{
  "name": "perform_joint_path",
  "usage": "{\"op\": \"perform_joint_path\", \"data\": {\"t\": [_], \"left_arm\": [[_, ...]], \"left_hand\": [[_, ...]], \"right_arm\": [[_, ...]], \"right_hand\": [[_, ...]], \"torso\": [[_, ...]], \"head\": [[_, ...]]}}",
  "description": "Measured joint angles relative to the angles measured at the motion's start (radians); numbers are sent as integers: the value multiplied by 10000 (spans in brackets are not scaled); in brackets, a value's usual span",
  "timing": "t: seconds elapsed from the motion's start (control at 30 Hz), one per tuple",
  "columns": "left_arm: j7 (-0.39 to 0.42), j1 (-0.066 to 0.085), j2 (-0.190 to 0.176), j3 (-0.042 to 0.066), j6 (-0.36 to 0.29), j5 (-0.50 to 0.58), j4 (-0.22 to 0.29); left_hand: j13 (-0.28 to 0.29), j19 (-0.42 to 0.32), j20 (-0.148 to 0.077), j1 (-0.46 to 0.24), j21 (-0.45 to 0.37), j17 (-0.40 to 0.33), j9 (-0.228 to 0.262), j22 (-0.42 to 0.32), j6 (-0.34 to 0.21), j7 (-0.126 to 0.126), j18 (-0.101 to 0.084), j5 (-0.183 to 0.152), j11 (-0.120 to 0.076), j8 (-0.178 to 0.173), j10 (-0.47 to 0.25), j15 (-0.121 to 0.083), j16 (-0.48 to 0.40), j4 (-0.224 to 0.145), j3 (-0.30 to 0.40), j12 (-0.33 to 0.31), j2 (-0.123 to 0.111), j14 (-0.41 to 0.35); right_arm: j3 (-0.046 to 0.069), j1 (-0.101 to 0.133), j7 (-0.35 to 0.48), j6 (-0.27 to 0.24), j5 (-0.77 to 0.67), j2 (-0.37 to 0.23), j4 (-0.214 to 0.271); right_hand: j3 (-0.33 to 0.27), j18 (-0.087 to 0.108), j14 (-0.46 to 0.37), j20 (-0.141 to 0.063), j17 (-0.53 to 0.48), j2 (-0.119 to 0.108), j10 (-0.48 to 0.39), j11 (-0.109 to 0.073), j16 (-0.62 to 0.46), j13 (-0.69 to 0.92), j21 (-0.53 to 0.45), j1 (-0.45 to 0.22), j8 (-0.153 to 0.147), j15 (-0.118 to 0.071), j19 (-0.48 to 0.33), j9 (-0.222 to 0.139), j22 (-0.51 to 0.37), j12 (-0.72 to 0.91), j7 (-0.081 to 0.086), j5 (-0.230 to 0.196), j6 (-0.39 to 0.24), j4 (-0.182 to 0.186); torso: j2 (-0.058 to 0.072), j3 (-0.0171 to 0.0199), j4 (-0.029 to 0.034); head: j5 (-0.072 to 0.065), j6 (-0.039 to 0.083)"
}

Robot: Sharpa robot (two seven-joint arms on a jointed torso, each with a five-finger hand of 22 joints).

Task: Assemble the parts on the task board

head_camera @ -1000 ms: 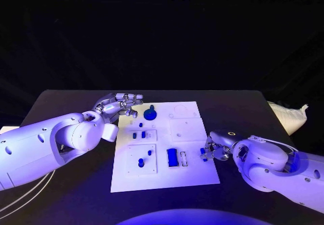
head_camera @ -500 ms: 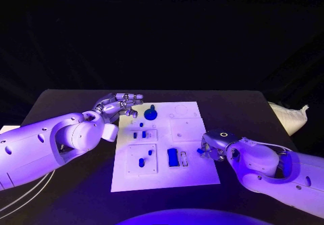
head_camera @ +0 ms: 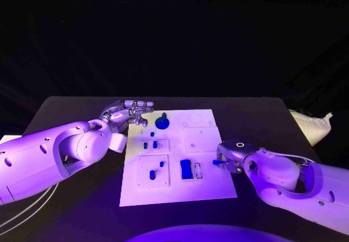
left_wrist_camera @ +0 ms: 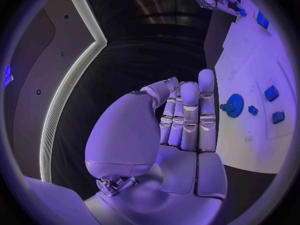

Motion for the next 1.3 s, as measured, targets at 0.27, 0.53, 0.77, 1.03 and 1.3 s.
{"op": "perform_joint_path", "data": {"t": [0.27, 0.53, 0.77, 1.03, 1.3], "left_arm": [[0, 0, -16, 0, 0, -10, 2], [0, -2, -21, 0, 0, -18, 7], [0, -2, -17, 0, 15, -23, 12], [0, -4, -10, 0, 74, -35, 25], [0, -4, 6, 0, 111, -43, 26]], "left_hand": [[-1, 0, 0, 0, 0, 1, 0, 1, 0, 0, 0, 0, 0, 0, 0, 0, 0, 0, 0, 0, 0, 0], [-2, 0, 0, 0, 0, 1, 0, 1, 0, 0, 1, 0, 0, 0, 0, 0, 0, 0, 0, 0, 0, 0], [-2, 0, 0, 0, 0, -18, 0, 1, 0, -1, 0, 0, 0, 0, 0, 0, 0, -20, -20, 0, 0, 0], [-3, 0, 0, 0, 0, -18, 0, 1, 0, -1, 0, 0, 0, 0, 0, 0, 0, -28, -28, 0, 0, 0], [-3, 0, 0, 0, 0, -17, 0, 2, 0, -1, 0, 0, 0, 0, 0, 0, 0, -28, -28, 0, 0, 0]], "right_arm": [[-46, -51, -29, -1014, 1537, -191, 210], [0, 28, -27, -1979, 3186, -283, 645], [-1, 47, -18, -2417, 4263, -109, 591], [-22, 46, -11, -2452, 4858, 176, 406], [-58, 35, -23, -2244, 4999, 453, 203]], "right_hand": [[1499, 0, -20, -40, -1, -732, 85, -132, 0, 275, 0, -999, 0, -26, 41, 1, 63, 263, -19, 1186, -53, -151], [1987, 0, -33, -40, -2, -901, 160, -121, 0, 312, 0, -1522, 0, -39, 40, 1, 77, 263, -19, 1316, -53, 29], [2175, 0, -34, -40, -3, -1116, 195, -86, 0, 373, 0, -1884, 0, -39, 40, 466, 90, 336, -19, 1714, -54, 217], [2108, 0, -33, -76, -3, -1191, 285, -105, 39, 415, 0, -2460, 48, -39, 76, 598, 142, 388, -75, 2204, 1, 476], [1729, 0, -33, -75, -4, -1141, 351, -112, 39, 454, 42, -2961, 156, -39, 76, 698, 197, 427, -87, 2335, 98, 859]], "torso": [[6, 6, 0], [10, 3, 5], [9, -12, 7], [8, -8, 17], [6, -6, 13]], "head": [[11, -13], [0, 0], [-23, -22], [-9, -36], [9, -40]]}}
